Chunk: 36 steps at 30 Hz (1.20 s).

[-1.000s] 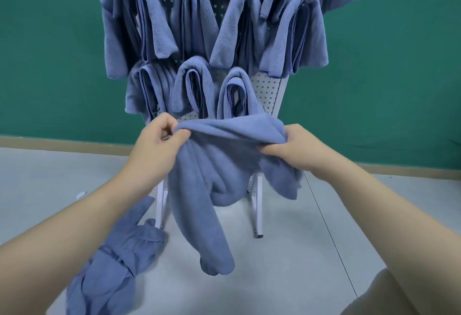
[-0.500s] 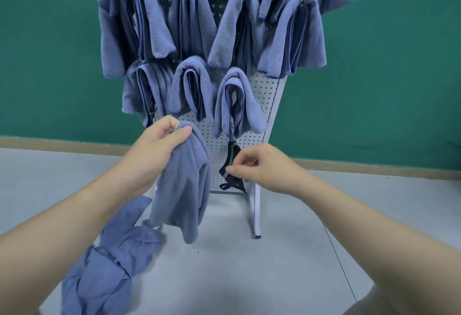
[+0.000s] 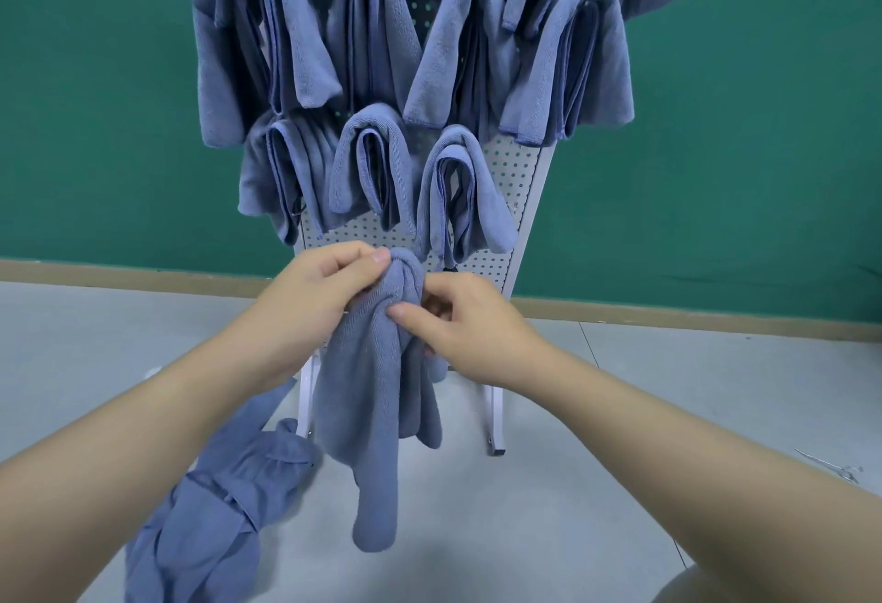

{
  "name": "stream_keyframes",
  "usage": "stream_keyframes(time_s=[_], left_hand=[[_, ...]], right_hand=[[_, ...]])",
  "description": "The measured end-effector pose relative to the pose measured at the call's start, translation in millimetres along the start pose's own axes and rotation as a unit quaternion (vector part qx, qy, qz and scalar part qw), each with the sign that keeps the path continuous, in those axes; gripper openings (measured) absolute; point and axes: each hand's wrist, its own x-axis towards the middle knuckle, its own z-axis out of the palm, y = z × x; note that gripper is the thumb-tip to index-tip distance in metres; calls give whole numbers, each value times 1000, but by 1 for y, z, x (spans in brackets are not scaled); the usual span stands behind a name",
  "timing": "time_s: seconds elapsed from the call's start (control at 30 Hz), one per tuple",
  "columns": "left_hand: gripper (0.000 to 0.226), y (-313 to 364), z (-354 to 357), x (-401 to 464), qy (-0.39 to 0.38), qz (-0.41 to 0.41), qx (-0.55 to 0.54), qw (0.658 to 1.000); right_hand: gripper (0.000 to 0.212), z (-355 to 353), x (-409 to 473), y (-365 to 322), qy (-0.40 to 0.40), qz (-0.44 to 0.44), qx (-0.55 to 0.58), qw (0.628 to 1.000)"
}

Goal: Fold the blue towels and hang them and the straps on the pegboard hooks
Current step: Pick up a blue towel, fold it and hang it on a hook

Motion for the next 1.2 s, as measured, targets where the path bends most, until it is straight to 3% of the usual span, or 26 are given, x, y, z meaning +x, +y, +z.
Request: stream_keyframes(time_s=[0.17,0.37,0.6,0.77,0.93,1.07,1.2], left_hand=[[28,-7,3,1,67,-80,-23,994],[48,-6,9,1,-44,-200,-51,977],[36,1,9,-2,-51,-165,-91,981],[45,4,7,-4,-63,-153,-128,978],[25,-1,6,-4,-53,-139,-126,981],[52,-3,4,-5,-55,-123,-101,986],[49,-3,1,-3,-58,-120,-91,987]], right_hand=[[45,1,3,2,59,-6,4,998],[31,3,3,2,89,6,-11,996],[33,3,0,-3,83,13,7,996],[38,7,1,-5,67,11,19,998],[32,5,1,-4,76,16,18,997],[33,4,1,-3,63,8,-16,998],[40,2,0,-6,54,5,-26,998]])
